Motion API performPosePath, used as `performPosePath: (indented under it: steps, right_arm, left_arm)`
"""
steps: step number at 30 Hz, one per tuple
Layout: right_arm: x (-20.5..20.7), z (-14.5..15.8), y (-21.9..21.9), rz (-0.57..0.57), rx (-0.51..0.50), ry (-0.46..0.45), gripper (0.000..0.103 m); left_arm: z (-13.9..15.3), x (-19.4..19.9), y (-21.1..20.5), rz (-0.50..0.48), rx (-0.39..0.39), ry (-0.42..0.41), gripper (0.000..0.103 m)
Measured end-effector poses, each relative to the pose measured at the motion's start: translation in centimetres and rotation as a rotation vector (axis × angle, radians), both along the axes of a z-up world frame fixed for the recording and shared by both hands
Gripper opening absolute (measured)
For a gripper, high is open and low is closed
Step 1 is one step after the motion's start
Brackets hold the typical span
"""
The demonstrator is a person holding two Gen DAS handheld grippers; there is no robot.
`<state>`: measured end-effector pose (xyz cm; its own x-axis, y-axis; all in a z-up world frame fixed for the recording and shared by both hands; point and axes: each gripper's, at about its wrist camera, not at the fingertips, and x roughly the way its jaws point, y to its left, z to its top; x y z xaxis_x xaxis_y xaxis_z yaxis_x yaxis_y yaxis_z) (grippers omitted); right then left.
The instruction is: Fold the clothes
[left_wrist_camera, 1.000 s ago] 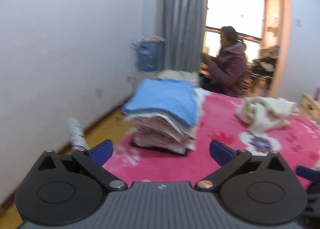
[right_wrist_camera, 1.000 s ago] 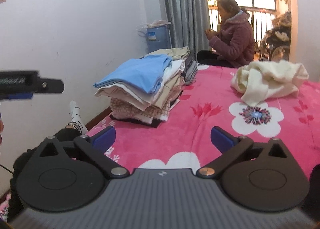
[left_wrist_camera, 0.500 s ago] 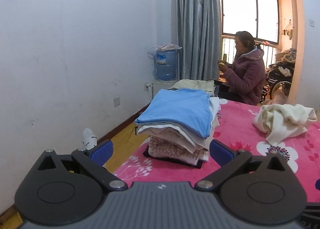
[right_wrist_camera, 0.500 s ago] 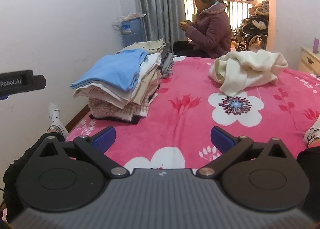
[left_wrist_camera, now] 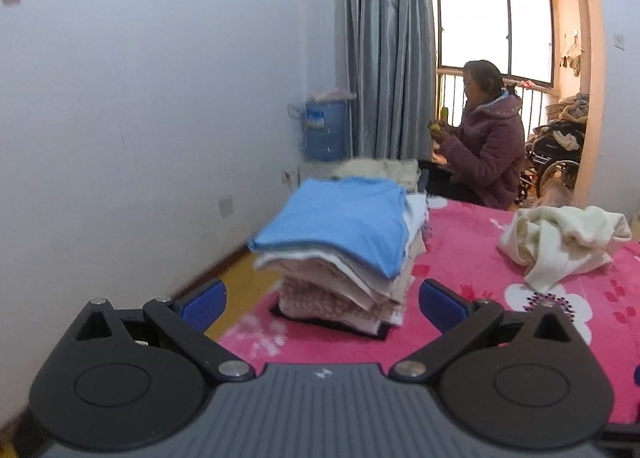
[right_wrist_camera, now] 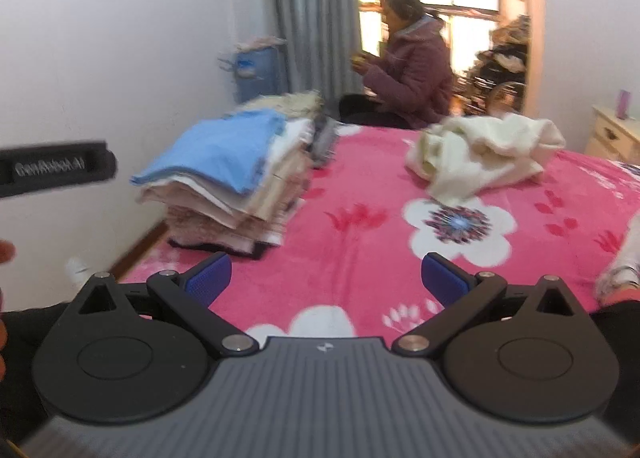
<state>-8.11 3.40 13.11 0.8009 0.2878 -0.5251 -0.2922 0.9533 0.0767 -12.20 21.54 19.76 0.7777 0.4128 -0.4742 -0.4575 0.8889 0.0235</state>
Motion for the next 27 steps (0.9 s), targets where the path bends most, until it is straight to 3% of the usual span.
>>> performPosePath:
  steps: [4, 8, 16, 27]
  right_arm:
    - [1.1, -0.9, 0.9, 0.008, -0.021, 0.067, 0.102]
    - [1.9, -1.3, 3.2, 0.033, -0.035, 0.069, 0.102]
    - [1.9, -1.0, 7.2, 0.112, -0.063, 0.069, 0.102]
    - [0.4, 0.2, 8.9, 0.152, -0.085, 0.044, 0.102]
  left_arm:
    - [-1.5, 0.5, 2.1, 0.033, -0.058, 0.026, 0.103]
    - [-2.5, 0.7, 4.3, 0.099, -0.037, 0.076, 0.103]
    - [-3.3, -0.5, 7.3, 0.185, -0.083, 0.078, 0.103]
    - [-2.8, -1.7, 7.3, 0.169, -0.1, 0.078, 0.103]
